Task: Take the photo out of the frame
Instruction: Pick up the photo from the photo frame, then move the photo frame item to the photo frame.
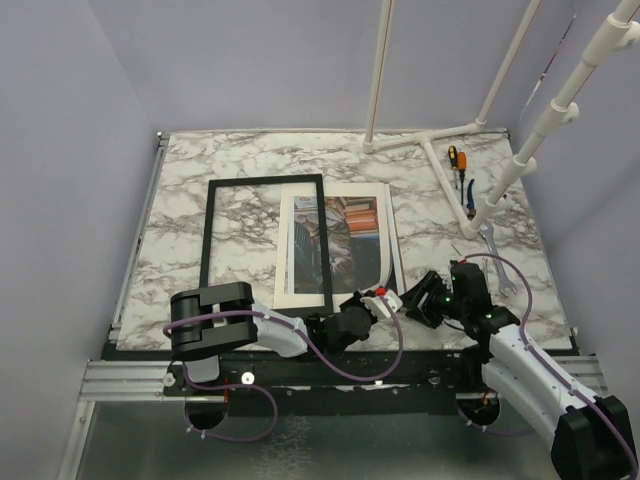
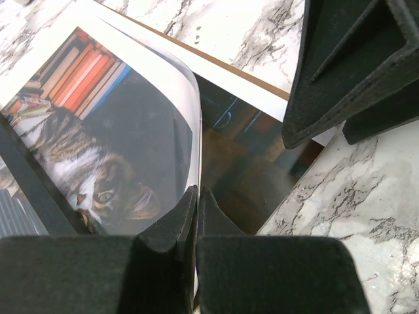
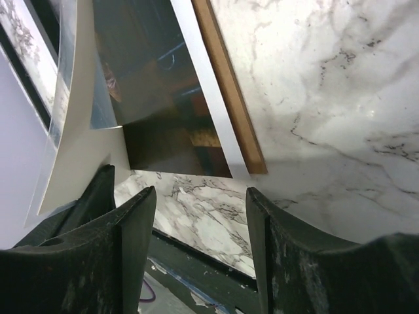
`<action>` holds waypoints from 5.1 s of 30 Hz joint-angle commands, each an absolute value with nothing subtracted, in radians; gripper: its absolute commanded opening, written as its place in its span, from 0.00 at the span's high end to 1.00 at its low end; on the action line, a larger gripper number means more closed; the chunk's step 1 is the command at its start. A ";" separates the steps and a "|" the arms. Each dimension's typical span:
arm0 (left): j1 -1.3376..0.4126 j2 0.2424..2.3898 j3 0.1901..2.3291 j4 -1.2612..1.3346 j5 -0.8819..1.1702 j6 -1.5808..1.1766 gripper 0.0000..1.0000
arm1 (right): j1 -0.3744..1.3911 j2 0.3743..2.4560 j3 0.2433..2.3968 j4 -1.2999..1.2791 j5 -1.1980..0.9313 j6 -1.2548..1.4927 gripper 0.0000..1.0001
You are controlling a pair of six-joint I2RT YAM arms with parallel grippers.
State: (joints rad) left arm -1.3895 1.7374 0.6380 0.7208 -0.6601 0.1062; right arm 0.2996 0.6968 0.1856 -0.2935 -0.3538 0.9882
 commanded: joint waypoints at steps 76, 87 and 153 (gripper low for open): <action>-1.393 1.753 0.633 0.759 -0.620 0.086 1.00 | 0.298 0.805 0.555 -0.612 0.145 0.834 1.00; -1.393 1.784 0.655 0.759 -0.598 0.062 1.00 | 0.298 0.767 0.937 -0.834 0.414 0.697 0.99; -0.874 1.910 1.277 -0.420 -0.649 -0.847 0.26 | 0.298 0.792 1.507 -0.790 0.210 0.394 0.99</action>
State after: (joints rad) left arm -0.8894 1.8507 1.2133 -0.3183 -0.5751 -0.7757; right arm 0.2996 0.8047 1.5200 -0.8272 0.2359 0.4023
